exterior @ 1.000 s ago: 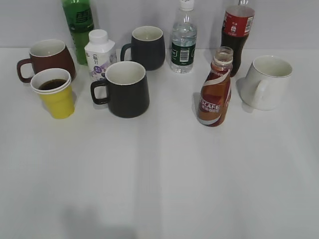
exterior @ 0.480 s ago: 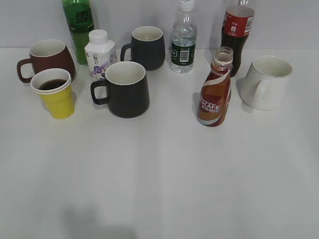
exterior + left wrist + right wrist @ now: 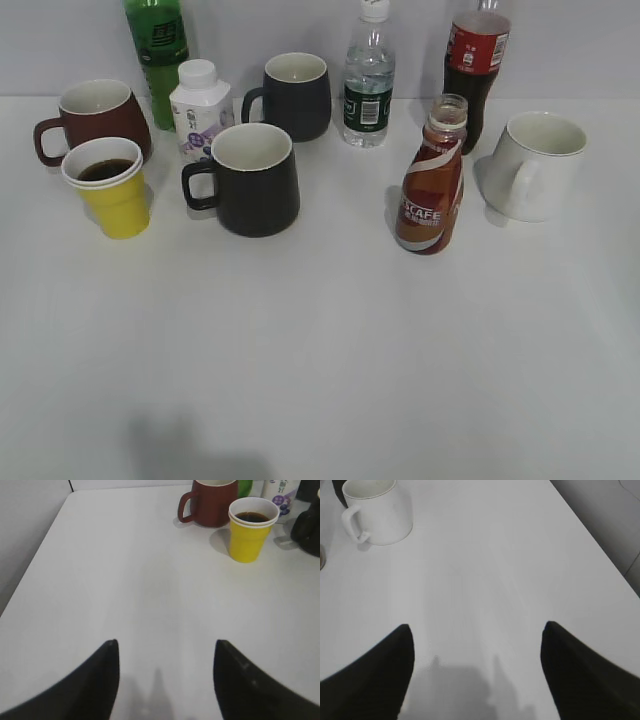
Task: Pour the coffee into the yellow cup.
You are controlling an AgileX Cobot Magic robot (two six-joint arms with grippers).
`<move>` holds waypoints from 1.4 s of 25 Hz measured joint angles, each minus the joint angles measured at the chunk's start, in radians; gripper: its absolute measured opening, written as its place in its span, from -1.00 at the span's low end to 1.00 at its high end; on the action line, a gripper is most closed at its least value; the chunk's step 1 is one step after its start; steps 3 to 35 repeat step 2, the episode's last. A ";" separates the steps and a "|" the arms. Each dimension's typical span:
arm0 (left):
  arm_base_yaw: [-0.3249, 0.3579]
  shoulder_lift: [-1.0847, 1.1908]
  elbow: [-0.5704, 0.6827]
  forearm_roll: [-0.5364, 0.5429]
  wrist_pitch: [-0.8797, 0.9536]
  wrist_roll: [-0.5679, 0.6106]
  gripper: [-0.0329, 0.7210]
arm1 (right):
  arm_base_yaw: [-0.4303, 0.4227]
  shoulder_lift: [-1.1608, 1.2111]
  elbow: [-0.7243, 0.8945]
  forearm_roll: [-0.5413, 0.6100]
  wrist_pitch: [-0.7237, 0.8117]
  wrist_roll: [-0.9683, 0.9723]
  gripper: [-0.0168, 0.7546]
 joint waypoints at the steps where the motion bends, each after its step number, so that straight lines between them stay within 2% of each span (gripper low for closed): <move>1: 0.000 0.000 0.000 0.000 0.000 0.000 0.29 | 0.000 0.000 0.000 0.000 0.000 0.000 0.57; 35: 0.000 0.000 0.000 0.000 0.000 0.000 0.29 | 0.000 0.000 0.000 0.000 0.000 0.000 0.57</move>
